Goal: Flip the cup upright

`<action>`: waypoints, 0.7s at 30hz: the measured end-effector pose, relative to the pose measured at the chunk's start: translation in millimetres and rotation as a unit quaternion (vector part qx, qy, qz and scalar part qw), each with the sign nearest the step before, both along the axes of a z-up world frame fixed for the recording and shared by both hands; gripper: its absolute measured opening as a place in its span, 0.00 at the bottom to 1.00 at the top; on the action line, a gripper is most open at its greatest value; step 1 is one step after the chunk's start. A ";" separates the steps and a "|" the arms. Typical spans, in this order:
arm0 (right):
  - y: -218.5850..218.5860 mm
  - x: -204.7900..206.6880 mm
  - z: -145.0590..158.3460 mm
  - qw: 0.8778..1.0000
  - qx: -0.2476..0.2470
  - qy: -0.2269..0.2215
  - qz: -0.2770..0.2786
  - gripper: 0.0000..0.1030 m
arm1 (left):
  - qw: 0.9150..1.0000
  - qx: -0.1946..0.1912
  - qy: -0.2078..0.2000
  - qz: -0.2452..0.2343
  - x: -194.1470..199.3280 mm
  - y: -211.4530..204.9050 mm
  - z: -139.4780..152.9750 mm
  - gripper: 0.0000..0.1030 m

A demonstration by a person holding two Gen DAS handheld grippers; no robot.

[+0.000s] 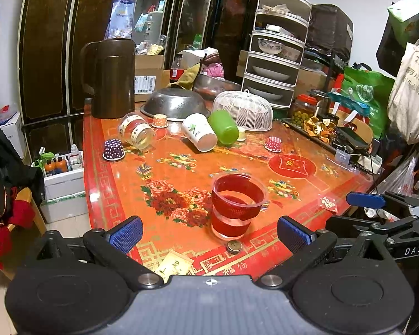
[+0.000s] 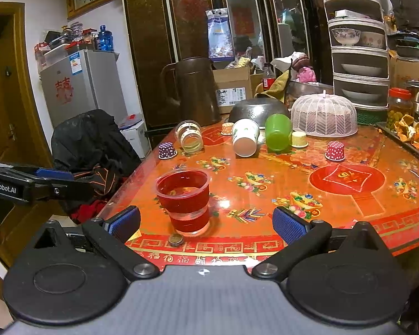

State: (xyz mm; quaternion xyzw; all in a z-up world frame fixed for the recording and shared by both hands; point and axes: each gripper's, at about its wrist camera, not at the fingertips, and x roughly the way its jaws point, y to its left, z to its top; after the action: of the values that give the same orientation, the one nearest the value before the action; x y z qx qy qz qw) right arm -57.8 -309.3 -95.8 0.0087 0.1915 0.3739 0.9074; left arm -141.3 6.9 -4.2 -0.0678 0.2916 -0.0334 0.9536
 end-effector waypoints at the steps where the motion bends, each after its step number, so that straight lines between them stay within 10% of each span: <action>1: 0.1 0.0 0.0 1.000 0.000 0.000 0.000 0.99 | 1.000 0.000 0.000 0.001 0.1 -0.2 -0.1 1.00; 21: -0.1 -1.3 0.6 1.000 0.007 0.001 0.006 0.99 | 1.000 0.001 0.004 0.002 2.6 -2.1 -4.8 1.00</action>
State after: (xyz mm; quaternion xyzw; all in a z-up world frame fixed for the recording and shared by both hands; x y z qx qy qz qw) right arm -59.0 -309.3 -95.2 0.0144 0.1903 0.3804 0.9049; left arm -138.7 4.7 -8.9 -0.0673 0.2952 -0.0309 0.9525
